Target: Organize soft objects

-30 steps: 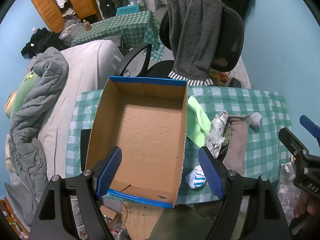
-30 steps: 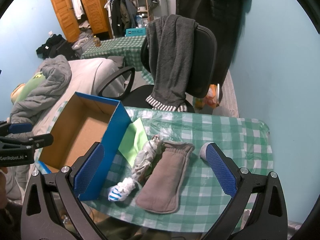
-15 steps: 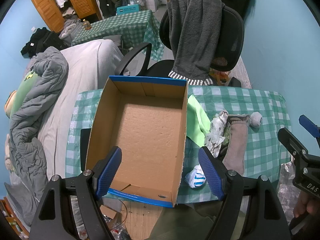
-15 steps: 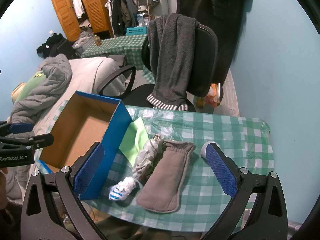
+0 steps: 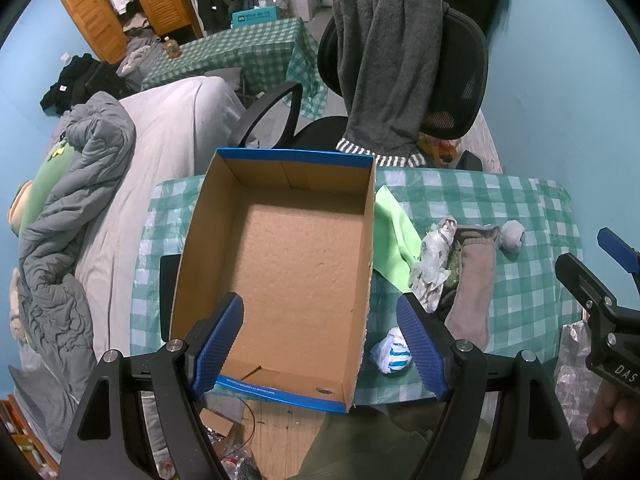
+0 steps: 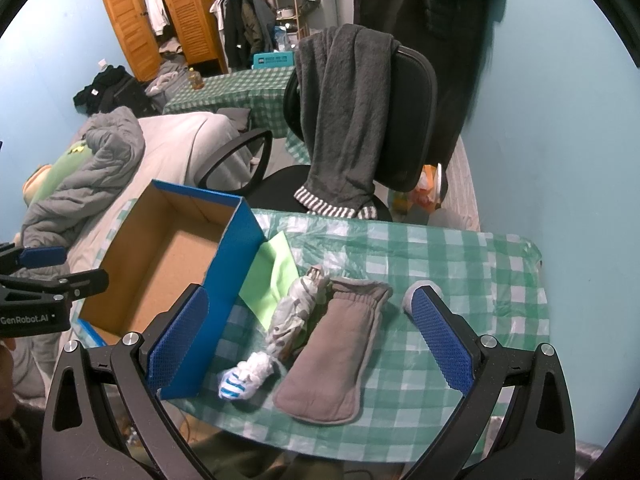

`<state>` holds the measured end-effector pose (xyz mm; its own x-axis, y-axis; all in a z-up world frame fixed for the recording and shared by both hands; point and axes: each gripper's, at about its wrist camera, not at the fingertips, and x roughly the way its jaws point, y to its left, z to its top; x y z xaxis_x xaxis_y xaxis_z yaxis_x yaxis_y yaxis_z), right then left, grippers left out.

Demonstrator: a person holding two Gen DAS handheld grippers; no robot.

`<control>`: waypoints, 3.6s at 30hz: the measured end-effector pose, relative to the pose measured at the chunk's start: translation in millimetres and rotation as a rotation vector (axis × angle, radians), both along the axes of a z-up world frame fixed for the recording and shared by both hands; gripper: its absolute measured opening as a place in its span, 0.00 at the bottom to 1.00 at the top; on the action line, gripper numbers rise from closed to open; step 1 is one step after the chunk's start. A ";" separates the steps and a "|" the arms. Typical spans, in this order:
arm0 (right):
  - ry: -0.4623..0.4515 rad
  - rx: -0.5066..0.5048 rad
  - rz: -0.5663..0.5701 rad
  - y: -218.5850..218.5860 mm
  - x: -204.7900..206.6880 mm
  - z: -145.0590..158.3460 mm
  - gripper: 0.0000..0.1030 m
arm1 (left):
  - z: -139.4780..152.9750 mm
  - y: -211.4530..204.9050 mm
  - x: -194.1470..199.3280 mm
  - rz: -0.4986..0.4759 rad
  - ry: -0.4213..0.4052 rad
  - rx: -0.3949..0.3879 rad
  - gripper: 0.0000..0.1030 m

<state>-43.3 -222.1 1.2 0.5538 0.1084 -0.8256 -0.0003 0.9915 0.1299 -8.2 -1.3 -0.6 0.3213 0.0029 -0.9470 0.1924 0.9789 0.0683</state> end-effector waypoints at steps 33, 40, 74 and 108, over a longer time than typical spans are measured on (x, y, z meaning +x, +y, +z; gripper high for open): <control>0.032 -0.005 -0.019 -4.3 -5.8 -12.3 0.98 | -17.5 -7.6 -1.6 -0.013 0.029 0.004 0.78; 0.093 -0.012 -0.047 -22.4 -3.4 -31.1 0.98 | -34.9 -21.1 3.4 -0.049 0.055 0.025 0.78; 0.275 0.044 -0.046 -45.9 21.5 -90.6 0.98 | -125.4 -72.6 36.4 -0.154 0.194 0.078 0.78; 0.416 0.050 -0.063 -34.3 40.9 -149.8 0.98 | -155.7 -43.3 53.6 -0.067 0.247 0.125 0.78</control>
<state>-2.5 -256.4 -148.6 0.1811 0.1304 -0.9748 0.1229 0.9804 0.1540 45.5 -44.5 -156.3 0.0845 0.1108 -0.9902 0.2825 0.9504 0.1304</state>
